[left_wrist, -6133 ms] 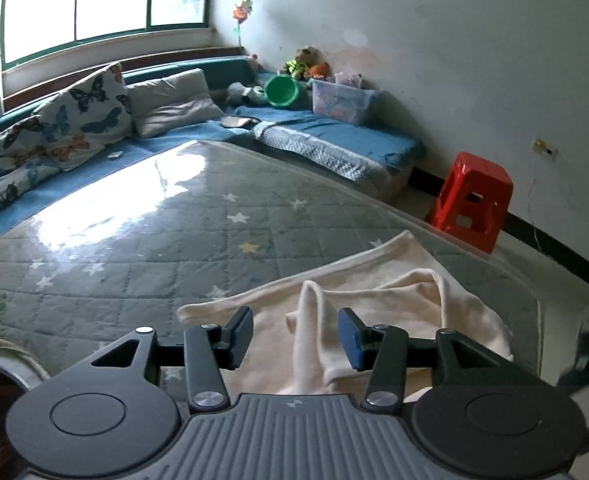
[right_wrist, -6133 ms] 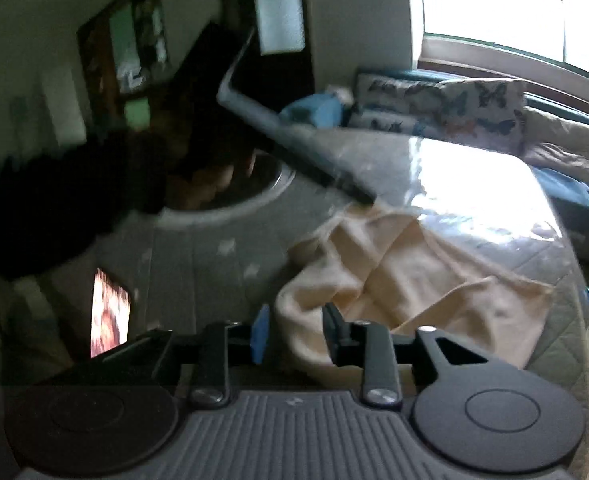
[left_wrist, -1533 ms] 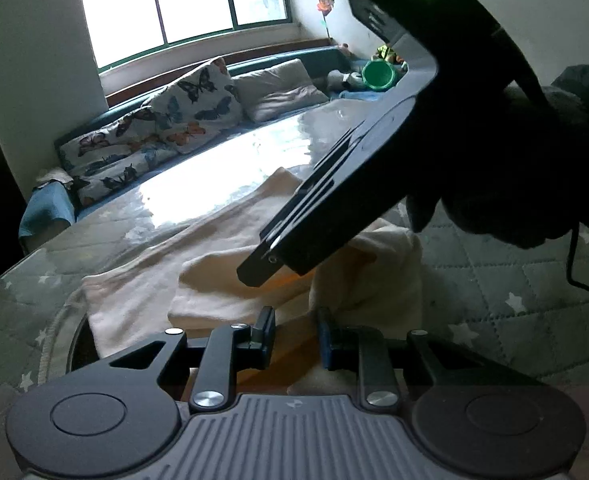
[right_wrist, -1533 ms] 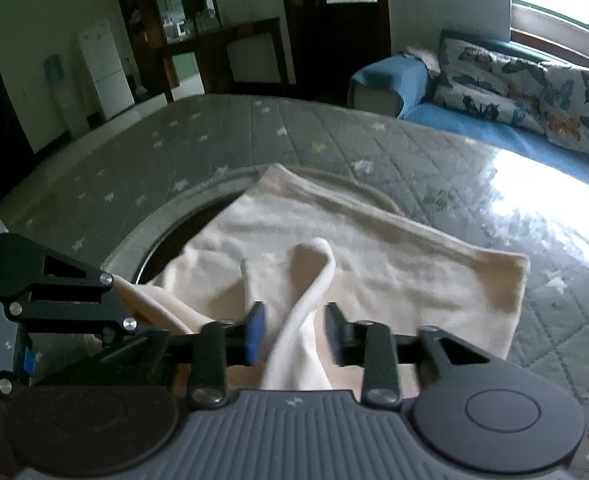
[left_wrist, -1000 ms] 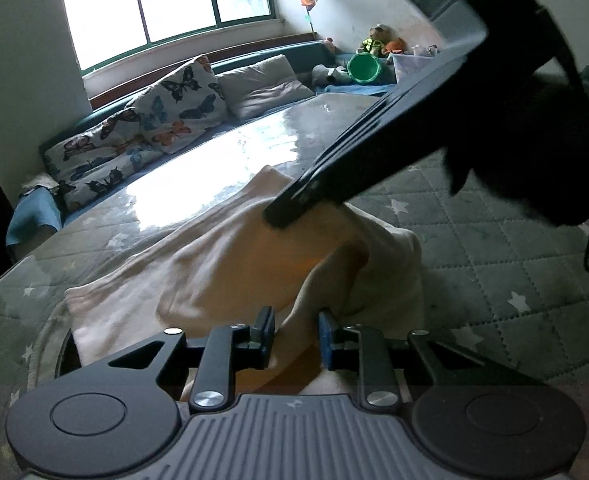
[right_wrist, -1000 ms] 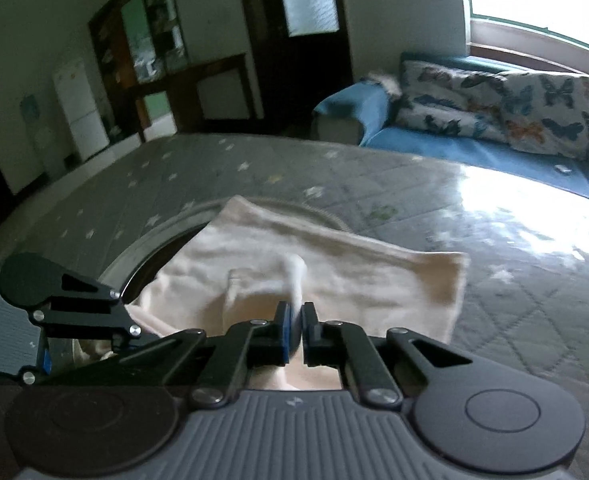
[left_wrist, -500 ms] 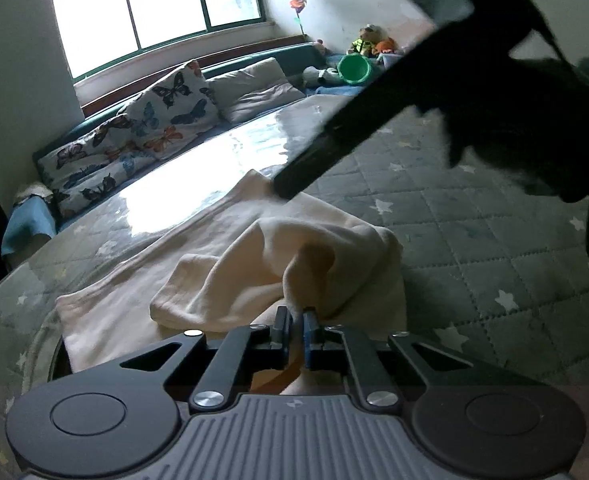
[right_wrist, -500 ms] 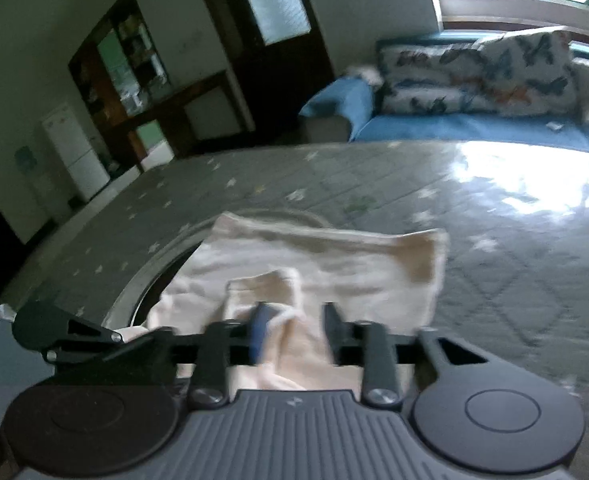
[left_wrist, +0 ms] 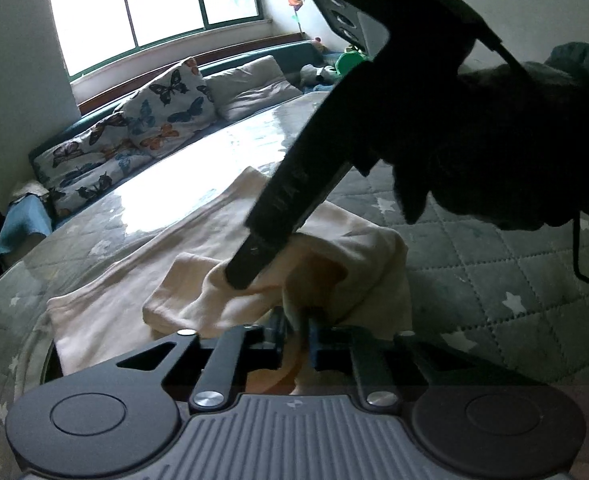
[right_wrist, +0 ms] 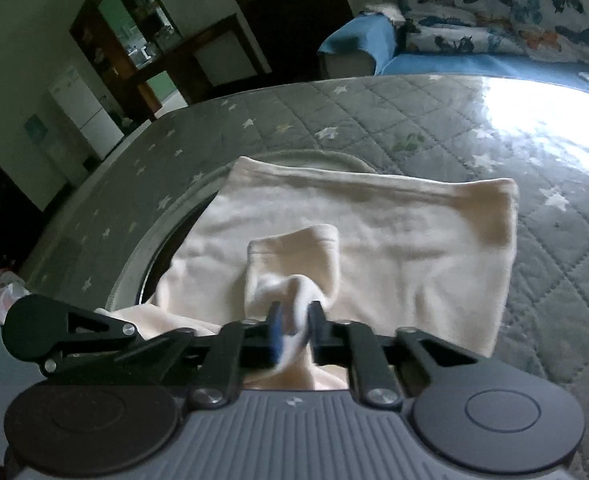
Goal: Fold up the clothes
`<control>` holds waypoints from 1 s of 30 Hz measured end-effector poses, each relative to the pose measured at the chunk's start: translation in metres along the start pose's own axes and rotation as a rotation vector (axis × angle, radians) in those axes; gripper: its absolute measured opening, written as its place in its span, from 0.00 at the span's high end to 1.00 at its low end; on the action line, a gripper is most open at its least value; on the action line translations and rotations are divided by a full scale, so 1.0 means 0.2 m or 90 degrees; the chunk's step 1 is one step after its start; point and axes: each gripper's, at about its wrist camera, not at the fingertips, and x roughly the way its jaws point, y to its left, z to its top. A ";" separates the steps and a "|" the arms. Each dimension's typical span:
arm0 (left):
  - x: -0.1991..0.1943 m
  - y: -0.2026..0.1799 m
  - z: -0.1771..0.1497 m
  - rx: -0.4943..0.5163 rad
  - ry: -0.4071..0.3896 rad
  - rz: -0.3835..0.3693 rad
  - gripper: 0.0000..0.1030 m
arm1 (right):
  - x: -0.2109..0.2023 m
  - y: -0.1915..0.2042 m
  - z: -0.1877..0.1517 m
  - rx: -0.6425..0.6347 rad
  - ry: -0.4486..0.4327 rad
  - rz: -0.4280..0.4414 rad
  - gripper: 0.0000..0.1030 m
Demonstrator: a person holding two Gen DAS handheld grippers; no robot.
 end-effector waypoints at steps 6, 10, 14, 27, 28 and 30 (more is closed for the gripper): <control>-0.06 0.05 0.00 -0.033 -0.018 0.037 0.96 | -0.20 -0.05 -0.04 0.019 -0.096 -0.032 0.95; -0.14 0.10 -0.01 -0.063 -0.035 0.069 0.96 | -0.37 -0.11 -0.10 0.047 -0.162 -0.061 0.95; -0.26 0.18 -0.02 -0.112 -0.058 0.116 0.96 | -0.58 -0.21 -0.21 0.080 -0.229 -0.114 0.95; -0.76 0.53 -0.46 -0.421 -0.073 0.317 0.96 | -0.91 -0.41 -0.78 0.207 -0.260 -0.236 0.95; -0.78 0.55 -0.51 -0.444 -0.064 0.322 0.96 | -0.90 -0.42 -0.79 0.214 -0.256 -0.237 0.95; -0.81 0.58 -0.60 -0.489 -0.045 0.324 0.96 | -0.89 -0.45 -0.82 0.233 -0.249 -0.239 0.95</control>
